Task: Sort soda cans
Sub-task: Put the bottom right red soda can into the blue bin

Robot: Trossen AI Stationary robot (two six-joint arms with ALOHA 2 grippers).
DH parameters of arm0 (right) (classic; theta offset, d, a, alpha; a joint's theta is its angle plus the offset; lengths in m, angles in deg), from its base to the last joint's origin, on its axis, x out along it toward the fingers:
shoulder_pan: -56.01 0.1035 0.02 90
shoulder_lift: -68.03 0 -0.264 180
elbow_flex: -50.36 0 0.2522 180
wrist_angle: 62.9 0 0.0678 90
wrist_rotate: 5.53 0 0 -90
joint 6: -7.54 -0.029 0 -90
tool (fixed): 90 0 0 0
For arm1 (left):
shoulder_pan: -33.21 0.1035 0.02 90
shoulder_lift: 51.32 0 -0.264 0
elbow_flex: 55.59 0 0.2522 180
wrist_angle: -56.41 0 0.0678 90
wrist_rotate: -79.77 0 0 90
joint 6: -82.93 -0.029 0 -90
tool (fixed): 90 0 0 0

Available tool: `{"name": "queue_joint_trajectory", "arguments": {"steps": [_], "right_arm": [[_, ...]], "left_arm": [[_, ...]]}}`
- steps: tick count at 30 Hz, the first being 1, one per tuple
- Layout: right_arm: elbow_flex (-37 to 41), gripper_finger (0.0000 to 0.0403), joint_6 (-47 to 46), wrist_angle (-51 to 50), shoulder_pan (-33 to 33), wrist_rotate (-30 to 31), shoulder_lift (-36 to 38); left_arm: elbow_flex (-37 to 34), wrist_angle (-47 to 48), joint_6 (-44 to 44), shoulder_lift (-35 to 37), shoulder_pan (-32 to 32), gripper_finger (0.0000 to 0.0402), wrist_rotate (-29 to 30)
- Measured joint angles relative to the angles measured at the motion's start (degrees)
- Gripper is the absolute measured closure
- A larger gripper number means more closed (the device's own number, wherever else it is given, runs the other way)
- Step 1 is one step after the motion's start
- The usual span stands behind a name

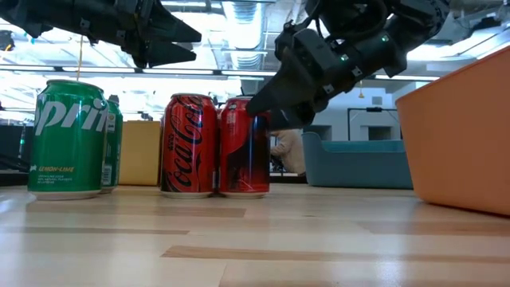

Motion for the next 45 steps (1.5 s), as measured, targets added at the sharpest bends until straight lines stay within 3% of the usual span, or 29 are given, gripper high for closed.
{"name": "queue_joint_trajectory", "arguments": {"steps": [26,45], "right_arm": [[0.00,0.0026,1.81,3.26,-1.69,-2.52,-0.68],[-0.01,0.0253,1.97,2.90,-1.73,-1.84,-0.68]], "left_arm": [[0.00,-0.02,1.54,0.00,0.00,0.0056,0.00],[0.00,0.45,1.71,-0.02,-0.02,0.0056,-0.02]]}}
